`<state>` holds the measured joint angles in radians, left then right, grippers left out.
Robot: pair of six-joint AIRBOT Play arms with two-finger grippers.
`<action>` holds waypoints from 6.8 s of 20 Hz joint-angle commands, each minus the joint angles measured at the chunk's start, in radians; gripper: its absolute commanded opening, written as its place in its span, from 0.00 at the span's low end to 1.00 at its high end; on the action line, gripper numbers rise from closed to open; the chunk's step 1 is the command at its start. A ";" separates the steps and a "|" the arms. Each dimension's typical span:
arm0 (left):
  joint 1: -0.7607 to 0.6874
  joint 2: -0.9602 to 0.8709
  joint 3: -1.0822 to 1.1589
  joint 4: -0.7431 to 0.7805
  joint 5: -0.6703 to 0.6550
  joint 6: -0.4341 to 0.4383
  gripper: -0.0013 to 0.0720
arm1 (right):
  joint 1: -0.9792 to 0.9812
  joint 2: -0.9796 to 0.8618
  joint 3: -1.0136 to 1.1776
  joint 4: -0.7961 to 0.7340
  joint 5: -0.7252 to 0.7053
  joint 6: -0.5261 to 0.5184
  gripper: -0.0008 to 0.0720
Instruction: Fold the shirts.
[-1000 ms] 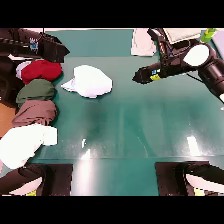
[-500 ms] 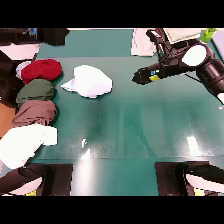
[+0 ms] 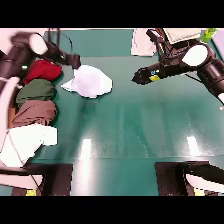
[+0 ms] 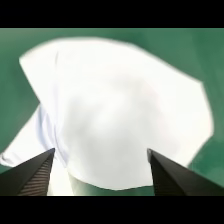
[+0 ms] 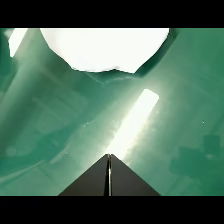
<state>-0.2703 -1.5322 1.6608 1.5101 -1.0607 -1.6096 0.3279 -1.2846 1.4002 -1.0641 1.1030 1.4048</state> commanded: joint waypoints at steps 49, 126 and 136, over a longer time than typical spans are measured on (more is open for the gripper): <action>0.005 0.069 -0.515 -0.197 0.139 0.144 0.80 | 0.000 -0.052 0.611 -0.341 0.303 0.136 0.03; 0.106 0.597 0.128 -0.228 -0.088 0.145 0.06 | -0.161 0.229 0.584 -0.527 0.228 0.120 0.03; 0.106 0.027 -0.199 -0.229 0.076 0.150 0.06 | -0.162 -0.437 0.584 -0.368 0.199 0.093 0.03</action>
<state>-0.1642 -1.3708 1.5002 1.2808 -1.0336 -1.4578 0.1661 -1.5902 1.9842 -1.4590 1.3479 1.4998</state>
